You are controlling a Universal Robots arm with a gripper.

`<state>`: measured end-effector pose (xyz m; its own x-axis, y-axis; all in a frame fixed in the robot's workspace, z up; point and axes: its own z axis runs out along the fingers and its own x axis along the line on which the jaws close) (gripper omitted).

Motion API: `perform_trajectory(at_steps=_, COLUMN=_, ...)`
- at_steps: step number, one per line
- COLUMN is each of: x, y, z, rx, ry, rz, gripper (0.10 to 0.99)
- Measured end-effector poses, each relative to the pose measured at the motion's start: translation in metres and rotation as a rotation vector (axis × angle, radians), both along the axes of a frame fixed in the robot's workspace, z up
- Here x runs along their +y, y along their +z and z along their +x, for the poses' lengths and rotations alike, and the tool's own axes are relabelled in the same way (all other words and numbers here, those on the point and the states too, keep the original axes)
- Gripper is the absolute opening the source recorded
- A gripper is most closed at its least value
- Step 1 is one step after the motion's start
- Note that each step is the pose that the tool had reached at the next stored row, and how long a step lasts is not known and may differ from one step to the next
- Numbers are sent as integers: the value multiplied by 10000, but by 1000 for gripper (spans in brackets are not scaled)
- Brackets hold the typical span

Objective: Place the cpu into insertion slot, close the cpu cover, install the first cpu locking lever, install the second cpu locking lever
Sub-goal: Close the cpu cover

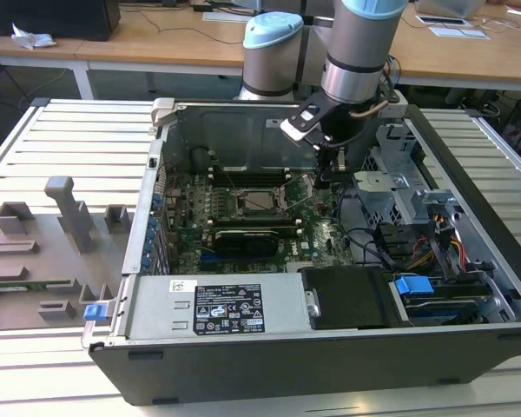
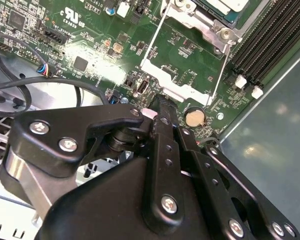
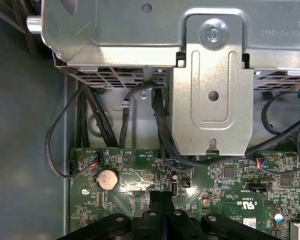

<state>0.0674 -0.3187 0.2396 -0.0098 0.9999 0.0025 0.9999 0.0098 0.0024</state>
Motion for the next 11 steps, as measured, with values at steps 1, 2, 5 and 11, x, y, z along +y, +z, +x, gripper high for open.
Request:
perform_trajectory(at_steps=1, x=0, y=-4, z=0, rx=0, ry=0, rz=0, gripper=106)
perform_trajectory(at_steps=2, x=0, y=-8, z=0, rx=0, ry=0, rz=-1, gripper=106)
perform_trajectory(at_steps=5, x=0, y=-29, z=0, rx=0, ry=0, rz=0, gripper=106)
perform_trajectory(at_steps=11, x=0, y=-64, z=0, rx=0, ry=0, rz=0, gripper=106)
